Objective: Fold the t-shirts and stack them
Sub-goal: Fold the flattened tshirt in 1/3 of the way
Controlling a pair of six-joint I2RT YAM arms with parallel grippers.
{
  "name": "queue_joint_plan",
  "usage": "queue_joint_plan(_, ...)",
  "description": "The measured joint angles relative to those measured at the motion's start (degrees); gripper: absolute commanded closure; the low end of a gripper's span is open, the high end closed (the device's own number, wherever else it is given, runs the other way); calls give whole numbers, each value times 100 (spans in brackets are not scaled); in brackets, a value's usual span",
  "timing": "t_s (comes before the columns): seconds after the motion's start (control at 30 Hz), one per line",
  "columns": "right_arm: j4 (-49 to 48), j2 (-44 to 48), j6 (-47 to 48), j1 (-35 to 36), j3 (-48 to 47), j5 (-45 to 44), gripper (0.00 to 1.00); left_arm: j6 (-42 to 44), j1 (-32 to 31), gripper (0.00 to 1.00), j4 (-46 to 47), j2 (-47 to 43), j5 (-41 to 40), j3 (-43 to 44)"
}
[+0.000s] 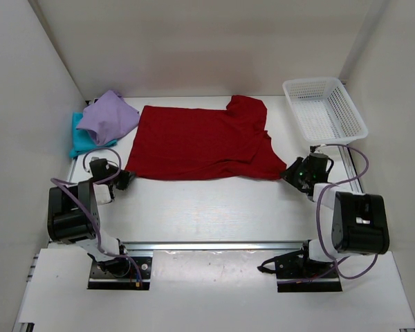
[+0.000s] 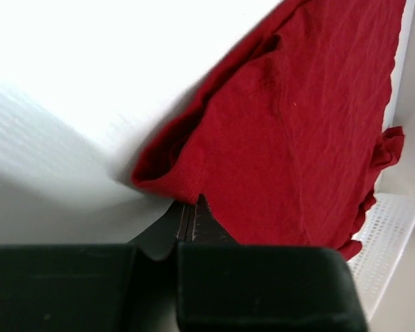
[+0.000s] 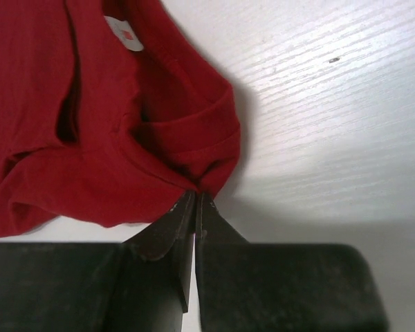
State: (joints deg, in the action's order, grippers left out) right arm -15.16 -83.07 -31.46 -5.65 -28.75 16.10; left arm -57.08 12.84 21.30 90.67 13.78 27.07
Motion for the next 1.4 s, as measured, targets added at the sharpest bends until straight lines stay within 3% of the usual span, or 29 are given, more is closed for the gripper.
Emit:
queue_joint_plan(0.13,435,682,61,55,-37,-94,100,225,-175,100,-551,-549,-81,151)
queue_joint_plan(0.3,1405,2006,240,227,-575,-319,100,645,-334,100,-1429,-1316,293,1401)
queue_joint_plan(0.43,2361,2750,507,380,-1814,-514,100,743,-284,100,-1690,-1526,898,2710)
queue_joint_plan(0.57,3298,2835,876,575,-3580,-850,100,315,-114,100,-1561,-1617,1615,3467)
queue_joint_plan(0.77,4262,2116,1438,1038,-6612,-1165,100,-673,236,100,-1200,-1449,2511,4634)
queue_joint_plan(0.93,4535,1200,1519,321,-8286,-629,100,-1126,319,100,-796,-1314,2761,5241)
queue_joint_plan(1.07,4603,424,1502,-46,-8883,-44,100,-1016,181,100,-820,-981,2715,5359)
queue_joint_plan(1.3,4612,-1082,1644,396,-8413,203,100,-573,-181,100,-1272,269,2374,5060)
queue_joint_plan(1.4,4957,-1991,1652,520,-8727,293,100,-437,-363,100,-1537,852,2184,5082)
